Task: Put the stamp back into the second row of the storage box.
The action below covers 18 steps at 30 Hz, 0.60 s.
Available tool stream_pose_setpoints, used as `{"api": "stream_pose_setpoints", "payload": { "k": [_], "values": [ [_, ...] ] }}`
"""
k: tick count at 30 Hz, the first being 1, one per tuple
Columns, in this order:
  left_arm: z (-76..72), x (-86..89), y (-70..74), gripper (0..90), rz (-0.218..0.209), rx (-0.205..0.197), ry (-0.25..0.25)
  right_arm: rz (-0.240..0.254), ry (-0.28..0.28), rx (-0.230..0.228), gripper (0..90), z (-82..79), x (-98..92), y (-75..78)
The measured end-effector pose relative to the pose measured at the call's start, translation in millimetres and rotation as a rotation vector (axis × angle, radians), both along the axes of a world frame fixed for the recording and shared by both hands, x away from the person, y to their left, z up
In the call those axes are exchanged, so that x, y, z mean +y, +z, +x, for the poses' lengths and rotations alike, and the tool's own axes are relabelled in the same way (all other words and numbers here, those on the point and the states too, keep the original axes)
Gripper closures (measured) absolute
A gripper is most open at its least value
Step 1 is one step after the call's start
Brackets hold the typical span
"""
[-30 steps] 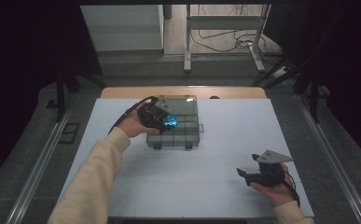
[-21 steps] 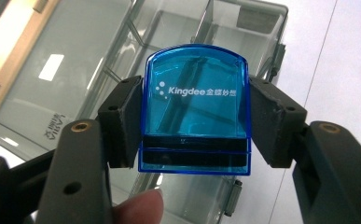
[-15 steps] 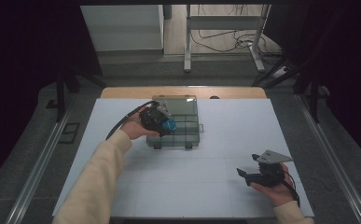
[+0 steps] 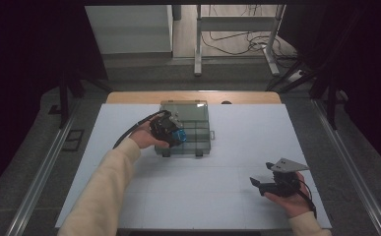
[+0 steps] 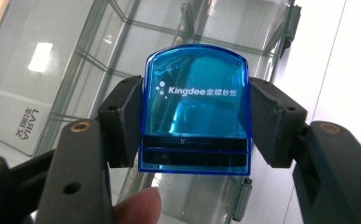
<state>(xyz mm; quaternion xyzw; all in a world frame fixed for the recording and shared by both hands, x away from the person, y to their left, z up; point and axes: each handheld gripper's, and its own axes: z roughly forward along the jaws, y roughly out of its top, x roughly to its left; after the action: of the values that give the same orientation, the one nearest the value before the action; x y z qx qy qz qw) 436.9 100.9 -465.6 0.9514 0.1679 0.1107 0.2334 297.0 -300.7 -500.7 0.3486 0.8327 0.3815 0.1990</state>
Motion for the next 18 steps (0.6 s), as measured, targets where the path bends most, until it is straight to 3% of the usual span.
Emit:
{"api": "stream_pose_setpoints", "payload": {
  "k": [7,9,13,16,17,18],
  "values": [
    [-0.4,-0.7,-1.2,39.4,-0.004,0.011,-0.006,-0.002,0.000,0.001,17.0,0.0,-0.1,0.0],
    [-0.9,-0.9,-1.2,25.2,-0.005,0.013,-0.006,-0.002,0.000,0.001,17.0,0.0,-0.1,-0.1],
    [-1.3,2.5,6.7,7.8,-0.068,0.033,0.031,-0.003,0.001,0.001,17.0,-0.1,-0.1,-0.1],
    [-1.7,5.8,10.5,4.3,-0.099,0.041,0.059,-0.004,0.000,0.001,17.0,0.0,-0.1,-0.1],
    [-3.9,10.1,14.3,4.2,-0.136,0.040,0.092,-0.004,0.000,0.001,17.0,0.0,-0.1,-0.2],
    [-3.9,10.1,14.3,4.0,-0.136,0.040,0.092,-0.004,0.000,0.001,17.0,0.0,-0.1,-0.2]
  ]
}}
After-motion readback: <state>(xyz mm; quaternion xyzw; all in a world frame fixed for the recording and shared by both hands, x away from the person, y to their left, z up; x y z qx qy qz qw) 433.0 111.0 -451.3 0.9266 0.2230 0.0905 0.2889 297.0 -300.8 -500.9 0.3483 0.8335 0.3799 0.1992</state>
